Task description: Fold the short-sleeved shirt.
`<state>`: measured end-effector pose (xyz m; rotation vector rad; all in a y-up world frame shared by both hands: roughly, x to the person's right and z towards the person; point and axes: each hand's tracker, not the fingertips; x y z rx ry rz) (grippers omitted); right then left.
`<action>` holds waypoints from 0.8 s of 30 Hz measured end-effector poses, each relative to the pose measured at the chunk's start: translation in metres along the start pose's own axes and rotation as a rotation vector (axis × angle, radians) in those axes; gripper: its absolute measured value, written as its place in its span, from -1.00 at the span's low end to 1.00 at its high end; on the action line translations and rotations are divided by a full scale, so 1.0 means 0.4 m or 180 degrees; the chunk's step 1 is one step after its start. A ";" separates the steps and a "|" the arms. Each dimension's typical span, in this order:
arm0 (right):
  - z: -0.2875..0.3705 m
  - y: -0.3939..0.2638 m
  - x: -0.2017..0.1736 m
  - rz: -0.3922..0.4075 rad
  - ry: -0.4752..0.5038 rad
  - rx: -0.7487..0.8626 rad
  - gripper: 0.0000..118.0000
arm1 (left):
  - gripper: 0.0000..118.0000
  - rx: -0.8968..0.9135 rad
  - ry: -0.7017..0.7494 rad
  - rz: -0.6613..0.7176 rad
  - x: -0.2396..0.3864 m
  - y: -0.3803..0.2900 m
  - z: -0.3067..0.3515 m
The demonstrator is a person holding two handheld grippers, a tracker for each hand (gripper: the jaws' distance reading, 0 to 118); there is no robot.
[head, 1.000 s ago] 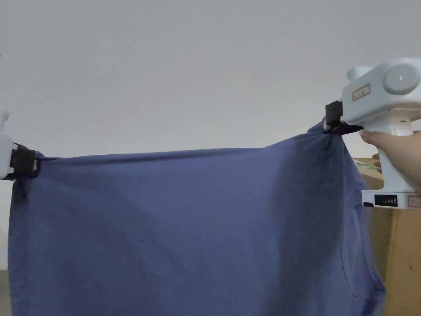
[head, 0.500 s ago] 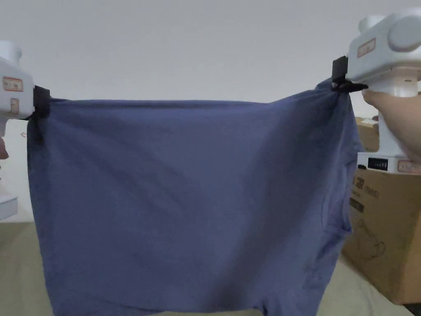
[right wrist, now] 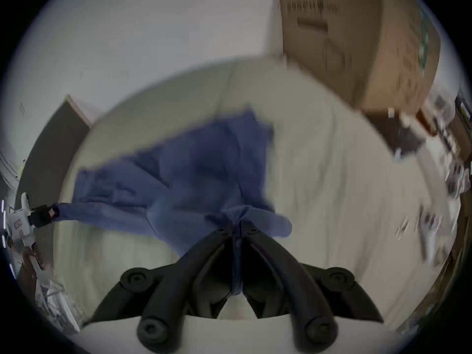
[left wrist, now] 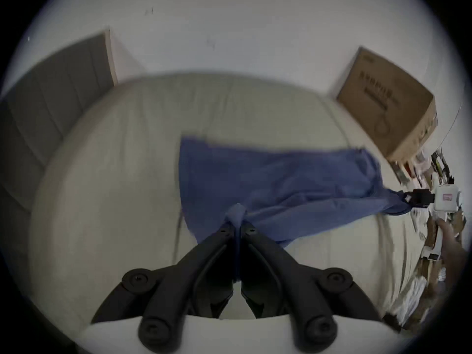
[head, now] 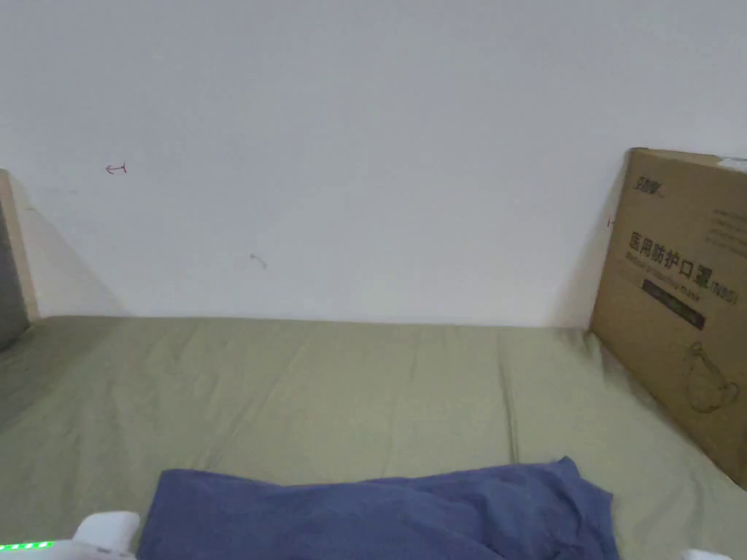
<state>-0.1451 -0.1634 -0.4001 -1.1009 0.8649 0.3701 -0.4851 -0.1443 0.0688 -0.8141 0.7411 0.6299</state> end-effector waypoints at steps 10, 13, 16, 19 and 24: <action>0.181 -0.382 0.067 0.0122 0.0218 -0.0099 -0.95 | -0.97 -0.0239 -0.0078 0.0023 -0.071 -0.361 0.198; 0.192 -0.429 0.084 0.0112 0.0244 -0.0149 -0.95 | -0.97 -0.0270 -0.0051 -0.0008 -0.075 -0.396 0.227; 0.196 -0.437 0.076 0.0138 0.0216 -0.0173 -0.94 | -0.97 -0.0413 -0.0007 -0.0231 -0.078 -0.409 0.223; 0.168 -0.432 0.055 0.0358 0.0082 -0.0257 -0.94 | -0.96 -0.0384 0.0063 -0.0333 -0.056 -0.408 0.212; 0.121 -0.433 -0.001 0.0579 -0.0221 -0.0241 -0.91 | -0.96 -0.0414 -0.0011 0.0042 -0.078 -0.410 0.169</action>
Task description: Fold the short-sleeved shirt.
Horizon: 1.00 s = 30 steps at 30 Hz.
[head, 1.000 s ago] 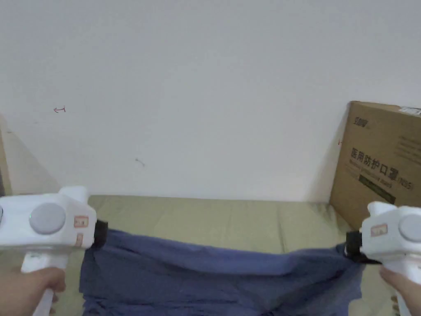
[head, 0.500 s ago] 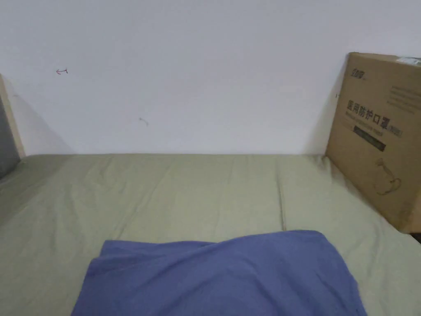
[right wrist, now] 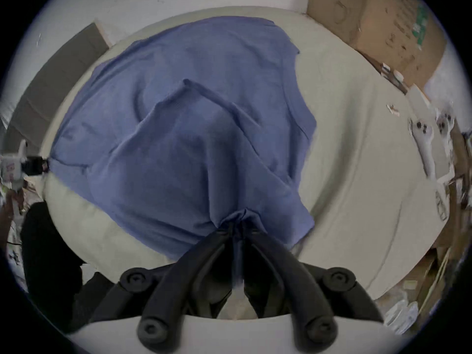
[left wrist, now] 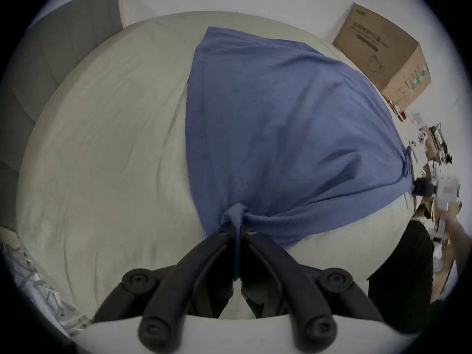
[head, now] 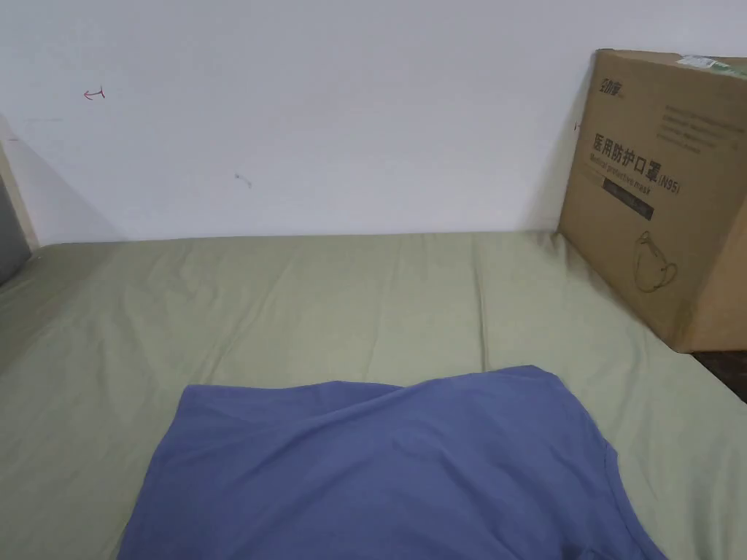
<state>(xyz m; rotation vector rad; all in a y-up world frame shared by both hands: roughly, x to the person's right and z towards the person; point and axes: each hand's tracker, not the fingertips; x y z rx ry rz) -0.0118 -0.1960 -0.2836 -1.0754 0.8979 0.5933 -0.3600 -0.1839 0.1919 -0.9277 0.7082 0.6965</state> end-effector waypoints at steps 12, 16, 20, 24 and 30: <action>0.112 0.010 0.045 -0.0835 0.0370 0.0129 0.19 | 0.50 0.0189 -0.0573 0.0858 -0.008 0.009 0.104; 0.255 0.029 0.015 -0.0853 0.0340 0.0674 0.99 | 0.93 0.0732 -0.0525 0.0529 0.042 0.022 0.233; 0.360 0.036 -0.033 -0.0711 0.0152 0.0966 0.99 | 0.93 0.1135 -0.0006 0.0016 0.117 0.016 0.347; 0.387 0.014 -0.047 -0.0756 0.0503 0.1273 0.86 | 0.86 0.1210 0.0009 0.0026 0.146 -0.006 0.402; 0.388 -0.021 -0.048 -0.0980 0.1107 0.1535 -0.98 | -1.00 0.1120 0.0022 0.0012 0.131 -0.035 0.403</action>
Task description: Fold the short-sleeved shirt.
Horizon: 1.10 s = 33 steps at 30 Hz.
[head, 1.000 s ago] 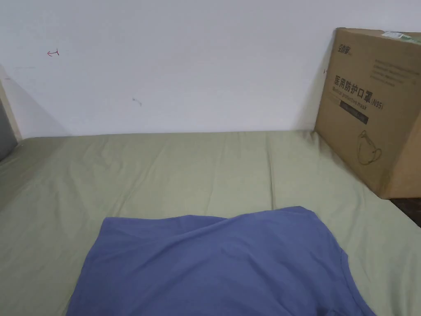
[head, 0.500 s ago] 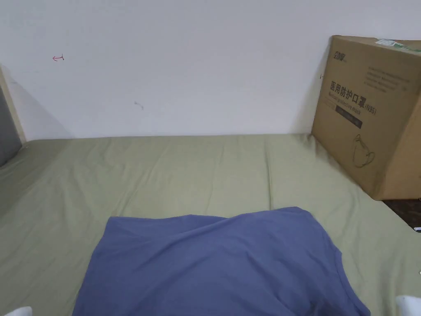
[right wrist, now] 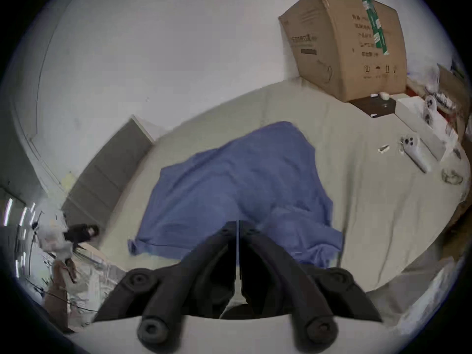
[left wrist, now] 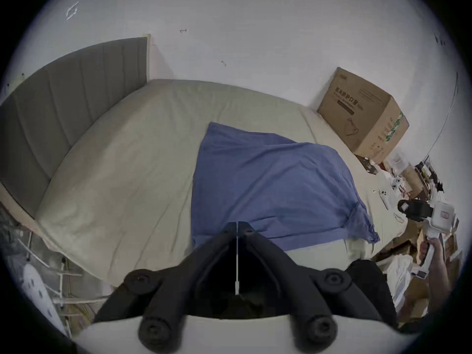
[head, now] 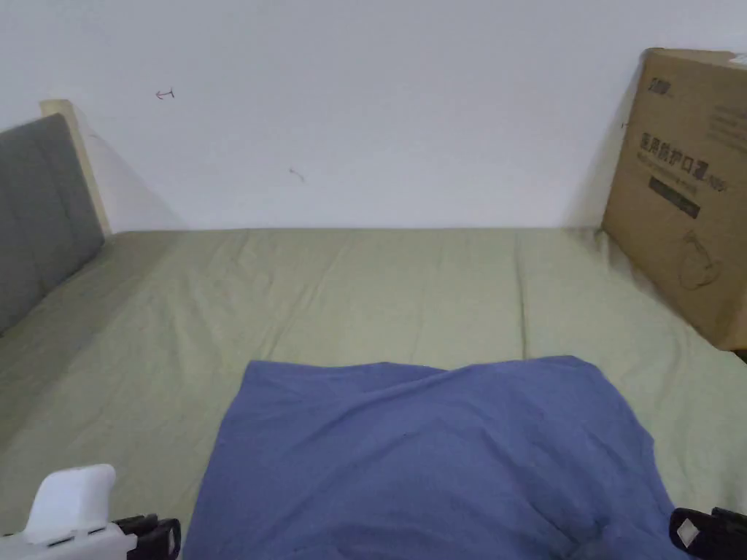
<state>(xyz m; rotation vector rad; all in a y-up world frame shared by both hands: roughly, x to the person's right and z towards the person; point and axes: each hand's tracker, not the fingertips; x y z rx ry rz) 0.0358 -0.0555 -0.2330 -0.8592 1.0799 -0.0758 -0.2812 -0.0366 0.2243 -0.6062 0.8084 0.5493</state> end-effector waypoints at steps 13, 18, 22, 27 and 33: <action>-0.076 -0.066 0.107 -0.1043 0.0182 -0.0519 -0.98 | 0.80 -0.1126 0.0214 0.0524 -0.153 -0.098 -0.323; -0.079 -0.068 0.127 -0.0938 -0.0037 -0.0616 -0.98 | 0.41 -0.1089 0.0148 0.0287 -0.142 -0.097 -0.342; -0.061 -0.060 0.138 -0.0750 -0.0162 -0.0480 -0.98 | -0.92 -0.0761 0.0051 0.0278 -0.125 -0.091 -0.288; -0.083 -0.025 0.160 -0.0458 -0.0766 -0.0609 -0.38 | -0.92 -0.0553 0.0057 0.0335 -0.092 -0.089 -0.208; -0.191 -0.018 0.193 -0.0173 -0.1260 -0.1292 0.94 | -0.92 -0.0480 0.0057 0.0179 -0.041 -0.067 -0.166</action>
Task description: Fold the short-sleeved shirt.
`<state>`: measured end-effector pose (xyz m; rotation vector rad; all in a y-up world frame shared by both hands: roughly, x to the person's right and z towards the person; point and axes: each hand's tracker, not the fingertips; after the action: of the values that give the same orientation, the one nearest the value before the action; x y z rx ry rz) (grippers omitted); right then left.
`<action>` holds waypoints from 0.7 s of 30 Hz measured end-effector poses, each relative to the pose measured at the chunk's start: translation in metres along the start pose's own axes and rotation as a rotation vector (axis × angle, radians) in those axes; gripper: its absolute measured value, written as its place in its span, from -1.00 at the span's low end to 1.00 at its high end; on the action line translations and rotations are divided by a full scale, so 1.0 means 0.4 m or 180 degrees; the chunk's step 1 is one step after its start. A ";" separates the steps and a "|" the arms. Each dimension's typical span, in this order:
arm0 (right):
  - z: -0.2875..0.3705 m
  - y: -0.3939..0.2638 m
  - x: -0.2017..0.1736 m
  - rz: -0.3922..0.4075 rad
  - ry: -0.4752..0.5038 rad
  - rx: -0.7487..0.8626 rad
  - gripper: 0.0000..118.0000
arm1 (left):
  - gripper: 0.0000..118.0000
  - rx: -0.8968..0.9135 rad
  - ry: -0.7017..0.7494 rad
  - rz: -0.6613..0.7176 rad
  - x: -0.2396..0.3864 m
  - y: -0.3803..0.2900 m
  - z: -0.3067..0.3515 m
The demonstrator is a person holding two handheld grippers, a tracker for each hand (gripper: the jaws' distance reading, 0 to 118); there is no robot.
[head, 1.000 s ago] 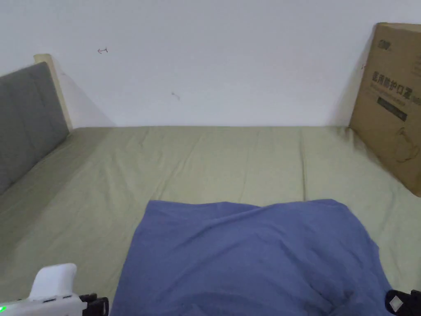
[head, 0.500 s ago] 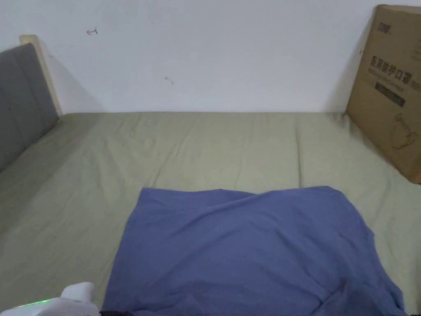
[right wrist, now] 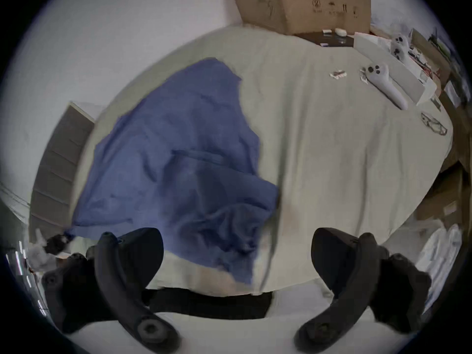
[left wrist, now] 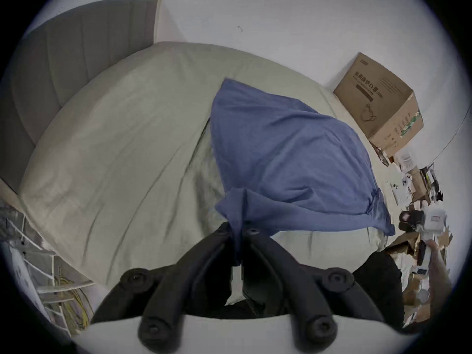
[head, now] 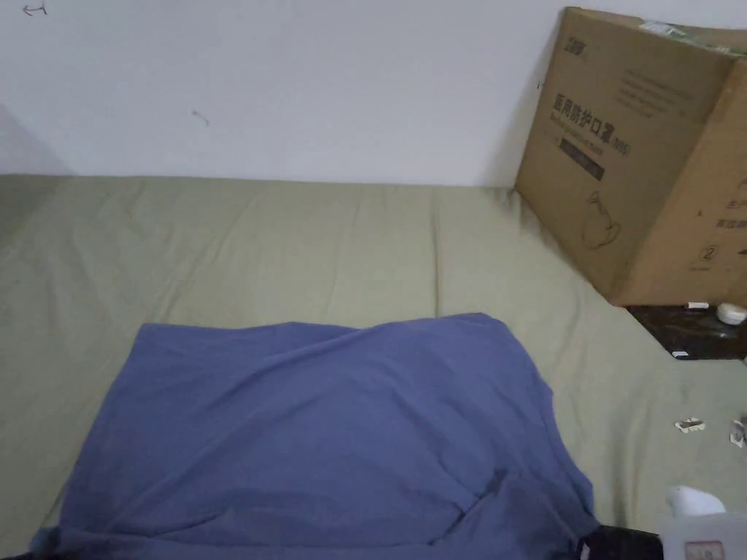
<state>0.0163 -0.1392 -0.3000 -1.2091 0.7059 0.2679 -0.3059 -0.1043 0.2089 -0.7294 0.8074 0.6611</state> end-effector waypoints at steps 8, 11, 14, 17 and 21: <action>-0.034 -0.075 0.003 0.0764 -0.0022 0.0041 -0.07 | -0.92 -0.0037 0.0028 0.0033 0.009 -0.003 0.007; -0.010 -0.078 0.010 0.0813 0.0137 0.0162 -0.98 | -0.92 -0.0040 0.0053 -0.0010 0.012 -0.006 0.011; 0.050 -0.091 -0.010 0.0876 0.0072 0.0297 -0.98 | -0.92 -0.0028 0.0057 -0.0051 0.021 -0.011 0.021; 0.087 -0.057 -0.011 0.0798 0.0336 0.0401 -0.98 | -0.92 0.0067 0.0063 -0.0062 0.016 0.002 0.036; 0.139 0.038 -0.025 0.0581 0.0676 0.0604 -0.98 | -0.92 0.0125 0.0038 -0.0075 0.012 0.081 0.029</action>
<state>0.0199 -0.0812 -0.2954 -1.0018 1.0065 0.2197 -0.3230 -0.0752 0.2003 -0.7068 0.8196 0.6188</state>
